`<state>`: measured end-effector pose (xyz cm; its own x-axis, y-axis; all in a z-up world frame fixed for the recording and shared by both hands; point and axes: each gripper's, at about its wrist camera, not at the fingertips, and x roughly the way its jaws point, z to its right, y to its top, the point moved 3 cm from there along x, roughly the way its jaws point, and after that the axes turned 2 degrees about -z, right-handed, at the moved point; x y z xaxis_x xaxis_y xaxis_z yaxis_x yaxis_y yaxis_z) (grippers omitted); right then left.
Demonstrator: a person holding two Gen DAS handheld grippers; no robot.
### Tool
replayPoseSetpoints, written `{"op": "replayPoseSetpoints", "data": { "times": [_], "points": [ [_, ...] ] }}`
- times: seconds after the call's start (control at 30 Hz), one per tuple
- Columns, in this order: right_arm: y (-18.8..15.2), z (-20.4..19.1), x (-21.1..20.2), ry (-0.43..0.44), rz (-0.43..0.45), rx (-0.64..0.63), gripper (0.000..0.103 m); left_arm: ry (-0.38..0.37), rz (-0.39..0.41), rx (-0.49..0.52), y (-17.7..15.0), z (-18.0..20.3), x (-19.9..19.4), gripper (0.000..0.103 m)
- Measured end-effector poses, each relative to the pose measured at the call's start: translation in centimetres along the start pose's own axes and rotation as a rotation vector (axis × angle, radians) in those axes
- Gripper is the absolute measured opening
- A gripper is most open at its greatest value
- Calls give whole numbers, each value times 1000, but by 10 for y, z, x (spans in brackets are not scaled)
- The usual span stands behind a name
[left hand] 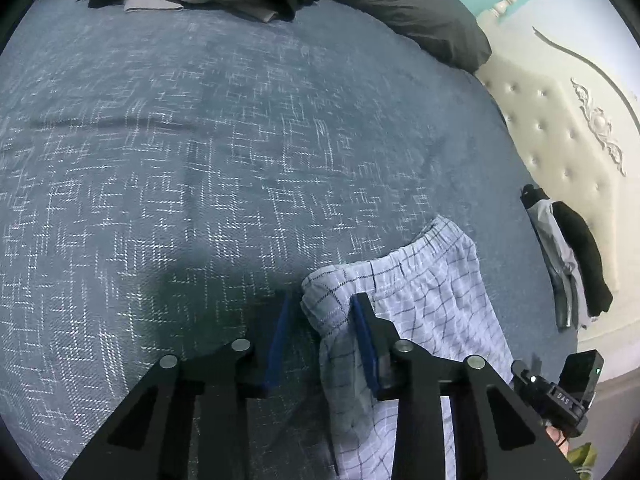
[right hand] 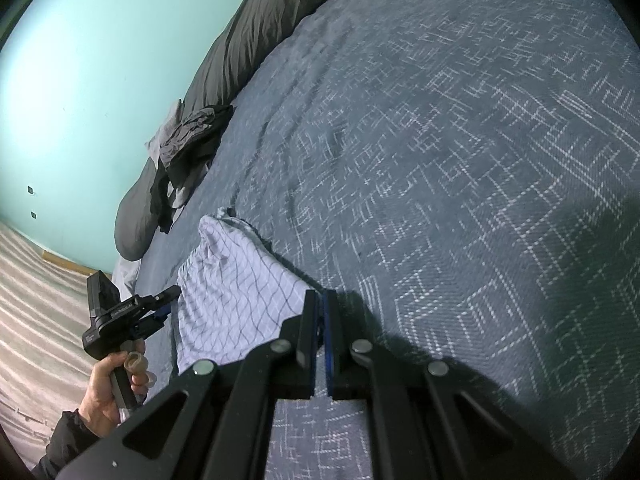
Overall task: Fold clothes
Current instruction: 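Grasp the folded shorts' edge with the left gripper while the right gripper opens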
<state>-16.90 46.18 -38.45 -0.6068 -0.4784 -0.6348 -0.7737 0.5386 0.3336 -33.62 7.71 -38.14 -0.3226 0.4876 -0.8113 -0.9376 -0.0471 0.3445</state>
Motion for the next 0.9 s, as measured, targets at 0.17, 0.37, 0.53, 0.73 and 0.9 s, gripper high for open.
{"op": "replayPoseSetpoints", "data": {
  "times": [0.17, 0.37, 0.53, 0.73, 0.9],
  "points": [
    [2, 3, -3, -3, 19, 28, 4, -6, 9, 6, -1, -1, -4, 34],
    [10, -5, -12, -6, 67, 43, 28, -13, 29, 7, -5, -7, -17, 41],
    [13, -30, -11, 10, 82, -12, 29, -16, 26, 1, -7, -15, -20, 46],
    [9, -59, 6, 33, 33, -71, 35, -53, 45, -13, -8, -15, -19, 49],
    [6, -83, 19, 41, -9, -131, 36, -65, 39, -1, -9, -15, -15, 53]
  ]
}}
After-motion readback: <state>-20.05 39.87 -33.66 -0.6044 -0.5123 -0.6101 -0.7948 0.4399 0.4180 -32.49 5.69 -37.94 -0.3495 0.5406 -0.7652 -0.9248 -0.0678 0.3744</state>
